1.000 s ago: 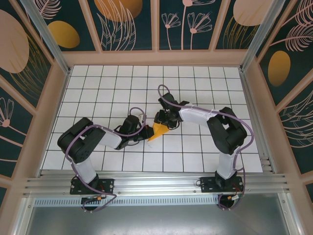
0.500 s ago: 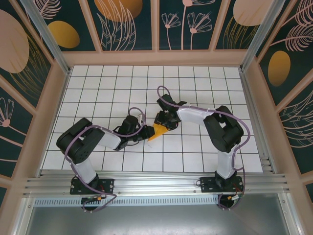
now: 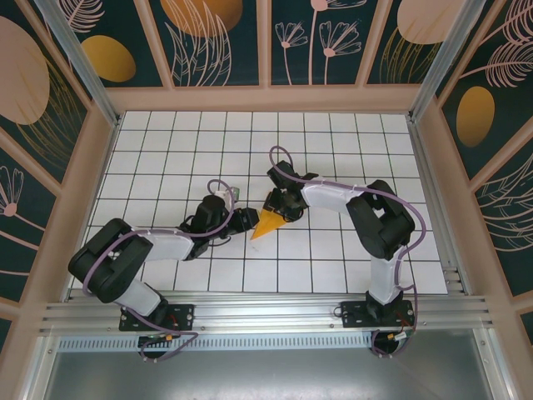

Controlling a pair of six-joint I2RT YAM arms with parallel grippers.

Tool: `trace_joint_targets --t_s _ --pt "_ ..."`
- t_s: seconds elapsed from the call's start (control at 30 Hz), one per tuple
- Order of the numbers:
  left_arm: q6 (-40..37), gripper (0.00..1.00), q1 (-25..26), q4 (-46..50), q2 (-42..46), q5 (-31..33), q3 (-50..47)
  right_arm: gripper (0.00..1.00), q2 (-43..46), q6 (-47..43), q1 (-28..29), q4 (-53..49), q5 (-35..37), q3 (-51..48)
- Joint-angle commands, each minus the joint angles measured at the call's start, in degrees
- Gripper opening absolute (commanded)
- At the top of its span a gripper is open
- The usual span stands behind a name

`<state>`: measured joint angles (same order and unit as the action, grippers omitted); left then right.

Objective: Fold a paper plane with a square sheet of paper (pick it up from the middle)
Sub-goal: Fourth fold the wing at the center of the table.

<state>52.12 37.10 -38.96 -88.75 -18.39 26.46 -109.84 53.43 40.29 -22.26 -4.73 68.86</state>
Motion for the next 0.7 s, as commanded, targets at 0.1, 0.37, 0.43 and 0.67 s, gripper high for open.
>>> trace_joint_targets --t_s 0.1,0.37,0.43,0.67 --pt "-2.73 0.26 0.37 -3.0 -3.5 -4.67 1.2 0.57 -5.43 1.83 -0.35 -7.03 2.84 -3.46" --pt "-3.29 0.17 0.65 -2.61 -7.9 -6.39 4.26 0.57 -5.89 1.68 -0.4 -6.82 2.25 -3.6" --pt "-3.27 0.16 0.68 -2.41 -8.56 -6.12 4.76 0.57 -6.06 1.68 -0.39 -6.86 2.35 -3.65" --pt "-3.91 0.14 0.64 0.22 -10.96 -4.41 6.08 0.58 -6.7 1.6 -0.35 -7.21 2.8 -3.82"
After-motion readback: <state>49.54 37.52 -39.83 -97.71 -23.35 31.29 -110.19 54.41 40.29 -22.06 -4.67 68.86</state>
